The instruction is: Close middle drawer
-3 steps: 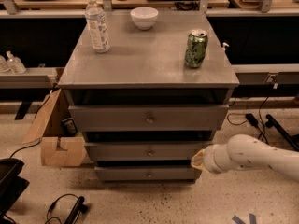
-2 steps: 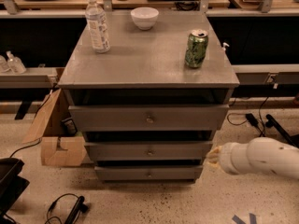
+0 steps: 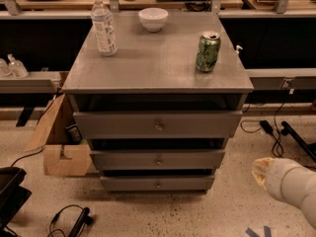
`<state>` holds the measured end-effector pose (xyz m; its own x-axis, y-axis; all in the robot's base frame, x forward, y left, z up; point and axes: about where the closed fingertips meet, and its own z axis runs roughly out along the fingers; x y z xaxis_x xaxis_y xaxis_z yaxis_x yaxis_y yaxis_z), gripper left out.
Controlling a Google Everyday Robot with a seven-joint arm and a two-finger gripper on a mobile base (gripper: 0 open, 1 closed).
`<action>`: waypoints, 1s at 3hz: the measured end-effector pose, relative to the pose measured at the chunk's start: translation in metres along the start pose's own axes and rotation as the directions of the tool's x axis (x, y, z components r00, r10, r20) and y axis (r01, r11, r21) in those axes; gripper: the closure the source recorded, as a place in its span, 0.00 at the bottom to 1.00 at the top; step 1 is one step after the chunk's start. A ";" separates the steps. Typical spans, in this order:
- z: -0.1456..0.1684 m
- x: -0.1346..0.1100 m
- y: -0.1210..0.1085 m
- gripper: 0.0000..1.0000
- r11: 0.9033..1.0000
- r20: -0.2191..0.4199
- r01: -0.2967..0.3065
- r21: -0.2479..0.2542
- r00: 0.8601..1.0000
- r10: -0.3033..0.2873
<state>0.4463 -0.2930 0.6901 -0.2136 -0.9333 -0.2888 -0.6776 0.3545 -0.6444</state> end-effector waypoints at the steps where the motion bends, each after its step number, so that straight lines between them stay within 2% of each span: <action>1: -0.016 -0.007 -0.013 0.82 0.999 0.002 0.015 0.040 1.000 -0.015; 2: -0.016 -0.008 -0.014 0.50 0.999 0.003 0.016 0.040 1.000 -0.016; 3: -0.016 -0.008 -0.014 0.27 0.999 0.003 0.017 0.040 1.000 -0.017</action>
Offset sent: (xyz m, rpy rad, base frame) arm -0.0010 0.0008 0.0241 -0.0190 -0.0422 -0.0003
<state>0.4458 -0.2909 0.7129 -0.2001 -0.9389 -0.2801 -0.6521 0.3410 -0.6771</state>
